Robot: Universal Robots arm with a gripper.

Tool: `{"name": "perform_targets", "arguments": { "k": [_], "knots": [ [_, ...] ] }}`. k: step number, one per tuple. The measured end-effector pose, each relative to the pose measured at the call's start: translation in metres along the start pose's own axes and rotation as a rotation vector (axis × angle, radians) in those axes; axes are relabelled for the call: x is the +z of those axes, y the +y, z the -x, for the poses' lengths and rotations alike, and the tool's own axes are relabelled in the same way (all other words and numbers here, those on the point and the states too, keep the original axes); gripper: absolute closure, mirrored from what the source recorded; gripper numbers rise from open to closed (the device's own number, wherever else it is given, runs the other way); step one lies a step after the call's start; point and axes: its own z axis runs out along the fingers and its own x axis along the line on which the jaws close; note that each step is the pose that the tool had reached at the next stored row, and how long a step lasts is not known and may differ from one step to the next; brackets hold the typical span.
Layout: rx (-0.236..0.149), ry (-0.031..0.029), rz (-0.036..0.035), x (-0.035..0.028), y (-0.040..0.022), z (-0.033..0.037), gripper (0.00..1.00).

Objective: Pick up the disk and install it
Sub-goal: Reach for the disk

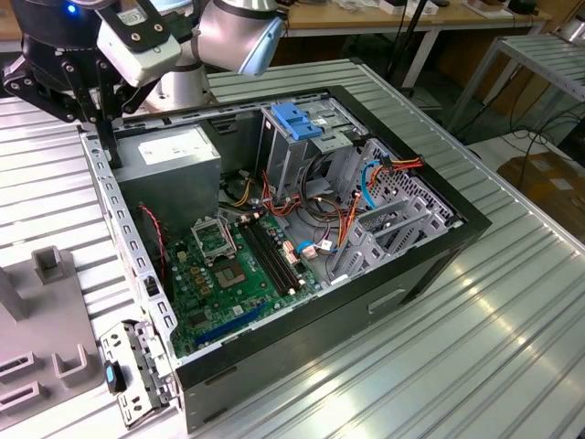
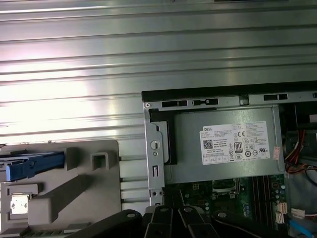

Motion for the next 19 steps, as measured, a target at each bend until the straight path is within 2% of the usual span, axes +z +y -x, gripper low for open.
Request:
{"name": "perform_targets", "arguments": {
  "k": [15,19],
  "knots": [
    [0.0,0.0,0.0,-0.0003,-0.0001,-0.0125,0.89],
    [0.0,-0.0002,-0.0013,-0.0003,0.0025,-0.0204,0.89]
  ]
}}
